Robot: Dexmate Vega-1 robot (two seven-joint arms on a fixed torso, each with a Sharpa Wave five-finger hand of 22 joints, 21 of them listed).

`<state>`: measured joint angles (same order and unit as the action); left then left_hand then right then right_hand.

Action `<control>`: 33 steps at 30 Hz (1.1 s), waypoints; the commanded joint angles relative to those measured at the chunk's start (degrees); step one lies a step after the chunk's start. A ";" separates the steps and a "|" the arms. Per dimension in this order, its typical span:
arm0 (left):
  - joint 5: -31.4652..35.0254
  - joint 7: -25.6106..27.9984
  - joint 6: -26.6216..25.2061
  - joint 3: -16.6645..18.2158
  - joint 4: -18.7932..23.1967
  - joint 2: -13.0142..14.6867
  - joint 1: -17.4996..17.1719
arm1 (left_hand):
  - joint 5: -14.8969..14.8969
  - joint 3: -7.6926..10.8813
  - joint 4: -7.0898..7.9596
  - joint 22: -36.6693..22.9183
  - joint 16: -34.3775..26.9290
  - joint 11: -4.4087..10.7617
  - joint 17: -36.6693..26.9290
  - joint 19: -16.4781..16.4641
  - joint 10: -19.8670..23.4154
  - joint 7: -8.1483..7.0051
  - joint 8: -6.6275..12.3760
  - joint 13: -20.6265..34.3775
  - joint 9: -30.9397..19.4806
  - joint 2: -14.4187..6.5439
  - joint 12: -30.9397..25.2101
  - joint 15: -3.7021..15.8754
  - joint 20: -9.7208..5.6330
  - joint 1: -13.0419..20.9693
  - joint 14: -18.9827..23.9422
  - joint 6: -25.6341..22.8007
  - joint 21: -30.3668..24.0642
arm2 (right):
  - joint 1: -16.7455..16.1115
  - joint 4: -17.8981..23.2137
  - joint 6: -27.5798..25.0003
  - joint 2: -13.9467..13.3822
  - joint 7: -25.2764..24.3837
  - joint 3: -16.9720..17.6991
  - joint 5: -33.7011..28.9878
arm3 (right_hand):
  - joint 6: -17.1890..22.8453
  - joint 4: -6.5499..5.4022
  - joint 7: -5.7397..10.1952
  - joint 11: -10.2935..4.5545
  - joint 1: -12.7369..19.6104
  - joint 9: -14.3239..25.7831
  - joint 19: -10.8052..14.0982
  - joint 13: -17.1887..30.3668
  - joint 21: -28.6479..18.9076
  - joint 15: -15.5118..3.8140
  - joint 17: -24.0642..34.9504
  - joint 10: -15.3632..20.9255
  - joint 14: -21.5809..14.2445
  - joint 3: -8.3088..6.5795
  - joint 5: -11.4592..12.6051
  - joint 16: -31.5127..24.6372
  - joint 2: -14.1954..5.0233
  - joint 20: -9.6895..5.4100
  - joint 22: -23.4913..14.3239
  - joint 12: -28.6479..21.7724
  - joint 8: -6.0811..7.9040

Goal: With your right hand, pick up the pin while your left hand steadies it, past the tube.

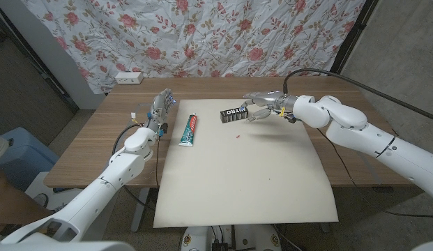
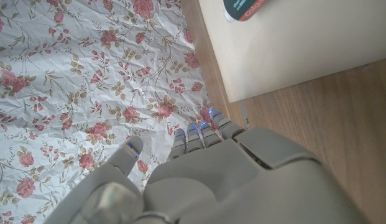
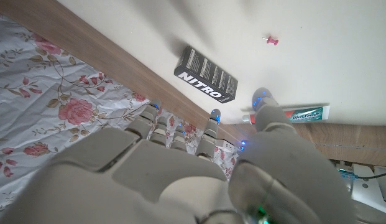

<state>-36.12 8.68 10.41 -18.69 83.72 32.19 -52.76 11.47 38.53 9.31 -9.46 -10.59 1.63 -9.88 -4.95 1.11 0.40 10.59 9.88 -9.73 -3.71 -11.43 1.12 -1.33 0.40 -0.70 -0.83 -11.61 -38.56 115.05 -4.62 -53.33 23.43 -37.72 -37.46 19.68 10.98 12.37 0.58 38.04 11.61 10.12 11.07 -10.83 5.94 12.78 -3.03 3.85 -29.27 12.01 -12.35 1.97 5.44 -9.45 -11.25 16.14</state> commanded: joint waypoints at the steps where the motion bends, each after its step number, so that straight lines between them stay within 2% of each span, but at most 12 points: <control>1: -0.25 -0.56 0.43 0.10 -0.15 0.23 -0.46 | 0.47 0.50 -0.24 -0.28 0.23 -0.31 0.01 -0.23 0.50 0.22 -0.06 0.14 -0.25 -6.15 0.20 0.04 0.22 0.38 0.41 -0.25 0.19 | 0.24 2.21 -2.32 1.81 3.87 -2.24 -8.30 | 0.67 0.05 0.03 0.04 1.70 0.28 1.18 0.24 -0.53 -0.09 0.09 0.73 -0.61 -0.67 -0.31 -0.52 0.39 -0.03 -0.19 -0.36 0.69; 8: -0.24 -0.38 0.51 0.20 0.25 0.38 -0.94 | 0.48 0.75 -0.42 -0.28 0.26 -0.31 0.06 -0.28 0.56 0.14 -0.06 0.14 -0.25 -6.30 0.21 0.03 0.26 0.57 0.44 -0.31 0.23 | 0.65 2.41 -4.73 4.09 7.11 -3.66 -12.47 | 1.36 -0.07 -0.10 0.09 2.96 0.38 1.56 0.26 -0.54 0.05 0.14 0.61 -0.74 -0.91 -0.30 -0.59 0.60 0.09 -0.20 -0.25 1.09; 14: -0.34 -0.20 0.16 0.30 0.72 0.62 -1.26 | 0.46 0.95 -0.60 -0.27 0.31 -0.31 0.10 -0.32 0.64 0.04 -0.03 0.14 -0.25 -6.30 0.22 -0.32 0.21 0.71 0.43 -0.45 0.27 | 0.24 2.93 -5.42 4.84 8.34 -4.06 -14.10 | 1.29 -0.19 -0.15 0.30 3.65 0.45 1.54 0.28 -0.45 0.25 0.19 0.25 -0.72 -1.01 -0.30 -0.61 0.69 0.26 -0.21 -0.09 1.14; 23: -0.50 0.09 0.05 0.47 1.33 0.79 -1.92 | 0.41 1.04 -0.76 -0.28 0.36 -0.20 0.12 -0.38 0.69 -0.06 -0.03 0.15 -0.25 -6.10 0.24 -0.37 0.20 0.77 0.39 -0.49 0.30 | -0.32 2.84 -3.99 4.92 8.17 -4.48 -16.17 | 1.32 -0.79 -0.13 0.24 3.15 0.57 1.66 0.30 -0.37 0.25 0.42 0.23 -0.89 -0.10 -1.03 -0.78 1.97 0.41 -0.23 -0.07 1.35; 33: -0.59 -0.20 -0.29 0.43 1.90 1.24 -2.39 | 0.35 1.15 -0.88 -0.28 0.37 -0.20 0.12 -0.46 0.73 -0.10 -0.07 0.15 -0.26 -5.91 0.27 -0.34 0.27 0.78 0.45 -0.50 0.33 | -0.06 0.23 -0.33 5.61 6.62 -5.36 -17.05 | 2.76 -1.35 -0.10 0.08 2.62 0.75 2.06 0.32 -0.40 0.13 0.78 0.98 -1.62 0.66 -1.47 -1.25 2.57 0.29 -0.26 -0.32 2.19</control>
<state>-36.61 8.55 10.71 -18.29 84.89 32.94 -54.55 11.73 39.23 8.60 -9.46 -10.38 1.32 -9.60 -4.94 1.42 0.41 10.59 9.88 -9.73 -4.17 -11.25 0.92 -1.33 0.86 -0.50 -0.83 -11.61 -38.72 117.32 -7.57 -48.65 30.84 -42.09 -52.83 21.80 9.78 12.30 0.93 40.59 12.14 11.68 11.05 -10.83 5.83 13.40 -2.24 2.53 -28.87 10.58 -13.25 3.78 5.74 -9.45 -11.25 17.85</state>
